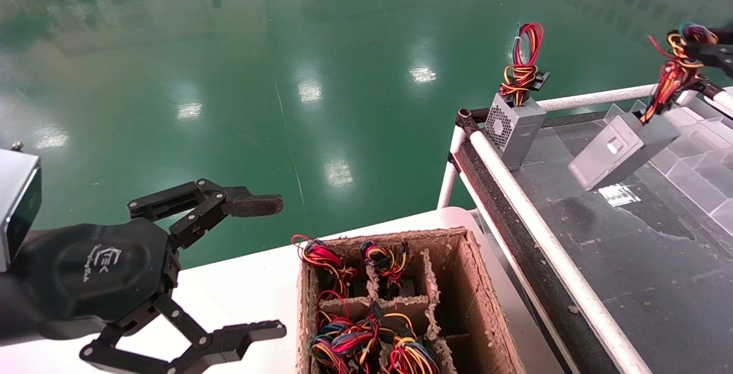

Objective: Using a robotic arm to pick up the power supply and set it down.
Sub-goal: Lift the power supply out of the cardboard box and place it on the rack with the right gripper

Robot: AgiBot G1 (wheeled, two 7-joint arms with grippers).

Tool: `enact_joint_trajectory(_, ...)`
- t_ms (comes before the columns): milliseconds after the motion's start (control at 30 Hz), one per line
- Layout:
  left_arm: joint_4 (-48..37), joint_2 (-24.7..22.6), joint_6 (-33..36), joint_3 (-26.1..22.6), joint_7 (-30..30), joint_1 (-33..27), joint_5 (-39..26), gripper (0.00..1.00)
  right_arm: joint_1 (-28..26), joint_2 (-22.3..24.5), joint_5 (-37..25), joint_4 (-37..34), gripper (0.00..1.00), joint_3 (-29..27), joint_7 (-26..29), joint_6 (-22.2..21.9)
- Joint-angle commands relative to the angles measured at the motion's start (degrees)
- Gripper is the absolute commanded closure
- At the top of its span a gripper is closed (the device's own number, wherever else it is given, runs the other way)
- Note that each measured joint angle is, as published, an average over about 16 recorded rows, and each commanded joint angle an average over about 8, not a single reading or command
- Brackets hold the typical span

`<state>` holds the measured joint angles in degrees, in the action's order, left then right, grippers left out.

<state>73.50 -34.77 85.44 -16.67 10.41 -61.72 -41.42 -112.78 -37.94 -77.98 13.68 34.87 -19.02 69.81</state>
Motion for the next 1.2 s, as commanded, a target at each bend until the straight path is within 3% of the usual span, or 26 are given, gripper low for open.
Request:
enact_joint_trajectory(33,0.0,0.0,0.0,0.0,0.0,0.0,0.0,0.00,-0.9,-1.8,-0.9,-1.8,1.00,0.4,-0.8,-2.4)
enact_joint_trajectory(567,0.0,0.0,0.0,-0.1,0.0,0.0,0.0,0.00,-3.0,-8.5,-3.5,-9.8,1.00,2.0,-4.3,-7.2)
enact_joint_trajectory(1200,0.0,0.1,-0.1,-0.1,-0.1,0.0,0.1,0.00,-3.9,-13.5,-4.1,-12.2,1.00,2.4,-6.2,-8.6)
